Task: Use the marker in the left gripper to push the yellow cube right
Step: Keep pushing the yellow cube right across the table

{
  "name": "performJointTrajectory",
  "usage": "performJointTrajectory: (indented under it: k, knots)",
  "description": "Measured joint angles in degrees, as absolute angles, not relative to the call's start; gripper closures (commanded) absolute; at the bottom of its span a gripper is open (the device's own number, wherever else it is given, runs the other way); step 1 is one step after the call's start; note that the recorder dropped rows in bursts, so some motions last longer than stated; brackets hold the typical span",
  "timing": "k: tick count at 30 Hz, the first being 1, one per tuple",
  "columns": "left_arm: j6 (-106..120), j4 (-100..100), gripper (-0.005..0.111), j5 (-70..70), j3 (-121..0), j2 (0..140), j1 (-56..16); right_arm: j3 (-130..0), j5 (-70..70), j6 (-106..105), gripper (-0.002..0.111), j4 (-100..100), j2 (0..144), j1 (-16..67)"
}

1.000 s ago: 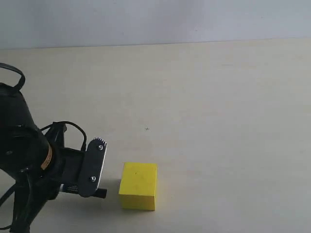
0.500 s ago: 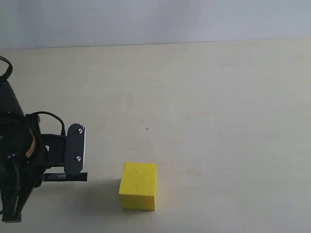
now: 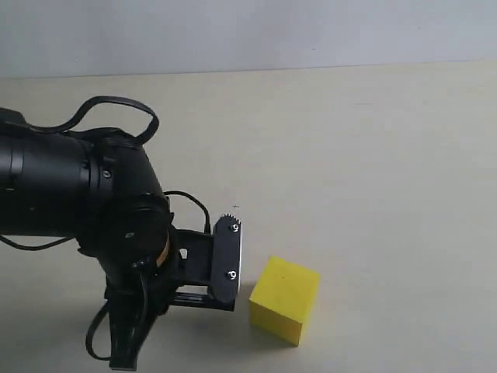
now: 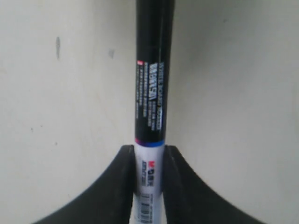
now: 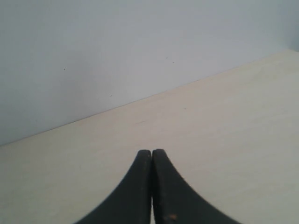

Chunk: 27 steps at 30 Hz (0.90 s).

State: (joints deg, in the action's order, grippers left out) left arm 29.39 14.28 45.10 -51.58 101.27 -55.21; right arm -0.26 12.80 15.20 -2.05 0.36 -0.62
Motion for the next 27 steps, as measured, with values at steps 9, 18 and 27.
performJointTrajectory:
  k: [9, 18, 27]
  knots:
    - [24.59, 16.69, 0.107, 51.54, -51.57, 101.5, -51.65, -0.26, 12.8, 15.2, 0.108, -2.05, 0.36, -0.62]
    - [24.8, 13.02, 0.107, 45.98, -56.83, 105.81, -60.94, -0.26, 12.8, 15.2, 0.108, -2.05, 0.36, -0.62]
    - [24.77, 10.38, 0.107, 51.26, -62.53, 106.87, -64.84, -0.26, 12.8, 15.2, 0.108, -2.05, 0.36, -0.62]
